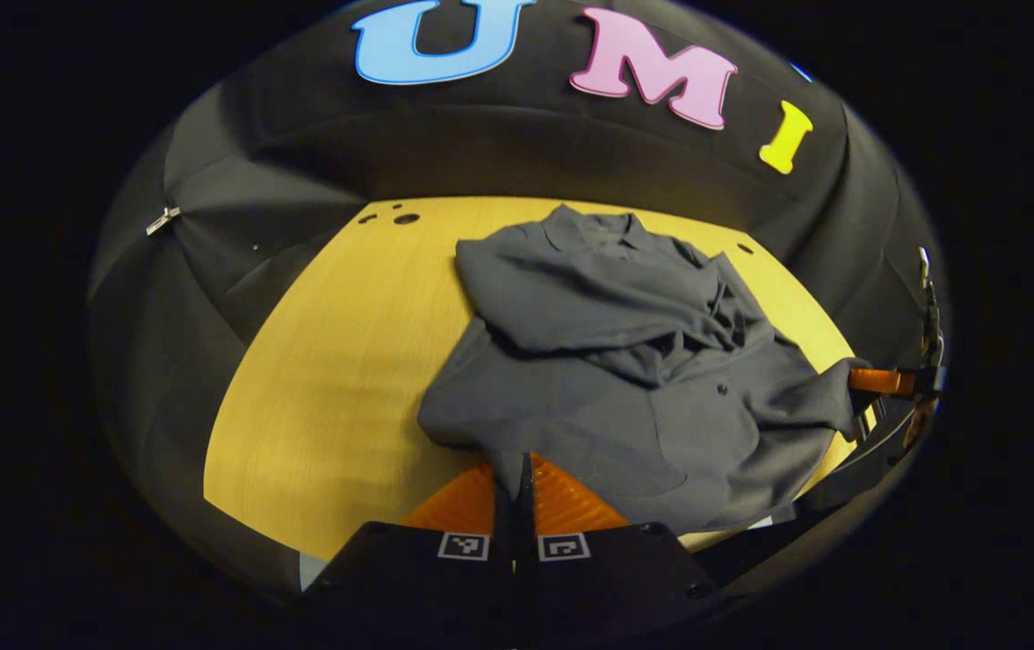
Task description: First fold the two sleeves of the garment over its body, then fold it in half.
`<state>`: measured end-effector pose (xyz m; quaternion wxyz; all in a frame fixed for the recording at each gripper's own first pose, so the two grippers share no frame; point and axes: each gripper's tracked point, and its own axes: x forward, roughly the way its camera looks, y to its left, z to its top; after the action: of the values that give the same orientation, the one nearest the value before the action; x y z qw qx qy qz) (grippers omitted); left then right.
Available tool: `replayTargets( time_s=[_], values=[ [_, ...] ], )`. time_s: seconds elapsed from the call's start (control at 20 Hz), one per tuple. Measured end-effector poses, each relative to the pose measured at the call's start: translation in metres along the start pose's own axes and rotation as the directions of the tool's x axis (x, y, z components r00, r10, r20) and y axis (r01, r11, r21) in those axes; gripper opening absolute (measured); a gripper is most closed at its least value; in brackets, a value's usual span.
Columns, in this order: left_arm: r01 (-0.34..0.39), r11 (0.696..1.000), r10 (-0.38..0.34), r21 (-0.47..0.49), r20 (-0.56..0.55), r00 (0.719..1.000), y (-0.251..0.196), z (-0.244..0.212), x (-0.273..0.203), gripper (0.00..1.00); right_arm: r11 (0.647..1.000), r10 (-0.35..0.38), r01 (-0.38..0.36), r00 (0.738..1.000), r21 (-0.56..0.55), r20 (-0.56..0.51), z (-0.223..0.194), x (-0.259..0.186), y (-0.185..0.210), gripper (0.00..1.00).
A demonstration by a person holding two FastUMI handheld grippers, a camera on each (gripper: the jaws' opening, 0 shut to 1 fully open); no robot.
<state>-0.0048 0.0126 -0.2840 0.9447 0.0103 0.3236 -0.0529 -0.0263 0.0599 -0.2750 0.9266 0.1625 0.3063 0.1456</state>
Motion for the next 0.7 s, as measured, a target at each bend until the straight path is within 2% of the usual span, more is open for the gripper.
replayTargets(
  time_s=[0.15, 0.4, 0.7],
  values=[
    [-0.006, 0.999, 0.010, -0.046, 0.077, 0.997, -0.001, 0.043, -0.008, 0.05, 1.000, 0.027, -0.026, 0.996, -0.014, 0.090, 0.043, -0.007, 0.006, 0.05],
    [0.008, 0.995, 0.013, -0.103, 0.203, 0.979, -0.002, 0.109, -0.017, 0.05, 0.996, 0.092, -0.090, 0.973, -0.017, 0.213, 0.110, -0.012, 0.027, 0.05],
    [0.008, 0.995, 0.020, -0.098, 0.275, 0.961, 0.006, 0.163, -0.010, 0.05, 0.993, 0.119, -0.108, 0.948, -0.051, 0.294, 0.165, -0.003, 0.032, 0.05]
  ],
)
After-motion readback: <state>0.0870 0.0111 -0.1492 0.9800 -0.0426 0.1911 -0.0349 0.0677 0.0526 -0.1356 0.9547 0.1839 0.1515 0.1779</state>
